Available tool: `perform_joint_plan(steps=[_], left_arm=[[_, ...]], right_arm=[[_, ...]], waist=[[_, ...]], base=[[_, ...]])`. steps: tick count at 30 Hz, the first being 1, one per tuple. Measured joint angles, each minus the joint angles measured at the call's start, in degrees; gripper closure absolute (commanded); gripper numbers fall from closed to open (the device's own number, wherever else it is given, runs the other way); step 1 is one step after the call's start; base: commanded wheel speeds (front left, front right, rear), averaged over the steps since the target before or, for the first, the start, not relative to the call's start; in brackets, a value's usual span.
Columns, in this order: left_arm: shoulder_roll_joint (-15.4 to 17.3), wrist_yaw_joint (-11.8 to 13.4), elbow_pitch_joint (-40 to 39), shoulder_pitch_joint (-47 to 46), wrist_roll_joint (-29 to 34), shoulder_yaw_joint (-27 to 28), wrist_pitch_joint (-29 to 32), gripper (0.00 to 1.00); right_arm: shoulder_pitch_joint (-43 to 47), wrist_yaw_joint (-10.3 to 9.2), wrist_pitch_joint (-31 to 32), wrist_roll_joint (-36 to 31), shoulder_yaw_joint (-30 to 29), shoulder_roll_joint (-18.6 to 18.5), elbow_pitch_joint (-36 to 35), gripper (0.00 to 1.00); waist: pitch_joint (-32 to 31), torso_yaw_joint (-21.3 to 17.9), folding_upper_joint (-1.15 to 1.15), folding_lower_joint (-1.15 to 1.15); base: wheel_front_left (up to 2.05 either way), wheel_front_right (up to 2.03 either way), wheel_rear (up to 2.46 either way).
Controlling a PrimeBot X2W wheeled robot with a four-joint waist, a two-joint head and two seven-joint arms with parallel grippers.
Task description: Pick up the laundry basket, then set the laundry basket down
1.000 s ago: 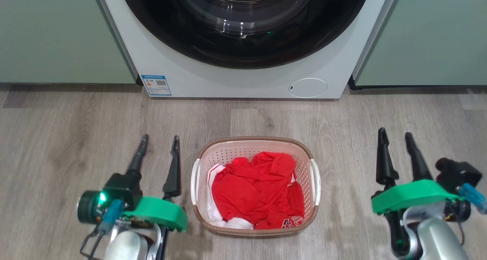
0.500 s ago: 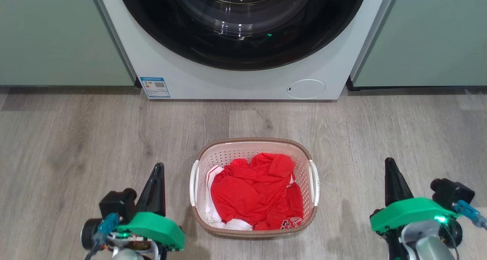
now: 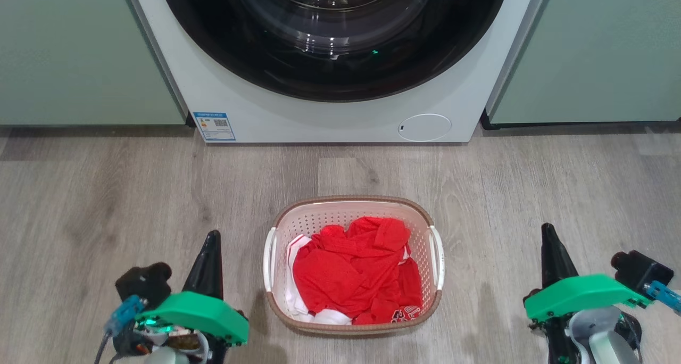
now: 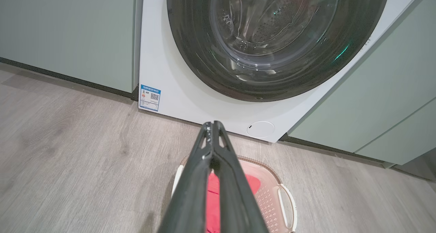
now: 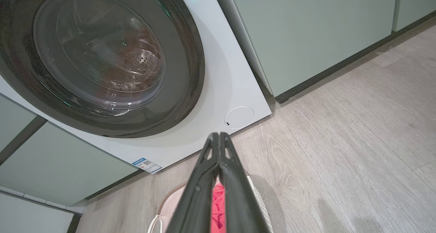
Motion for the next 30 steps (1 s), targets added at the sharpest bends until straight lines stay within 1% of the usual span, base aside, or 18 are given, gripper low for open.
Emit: perform_joint_plan(steps=[30], left_arm=[[0.22, -2.21, 0.75, -0.82, -19.63, 3.59, 4.01, 1.0]], right_arm=[[-0.16, 0.0, 4.54, 15.75, -1.85, -0.22, 0.41, 1.0]], waist=[[-1.11, -0.96, 0.0, 0.0]], base=[[0.0, 0.0, 0.0]])
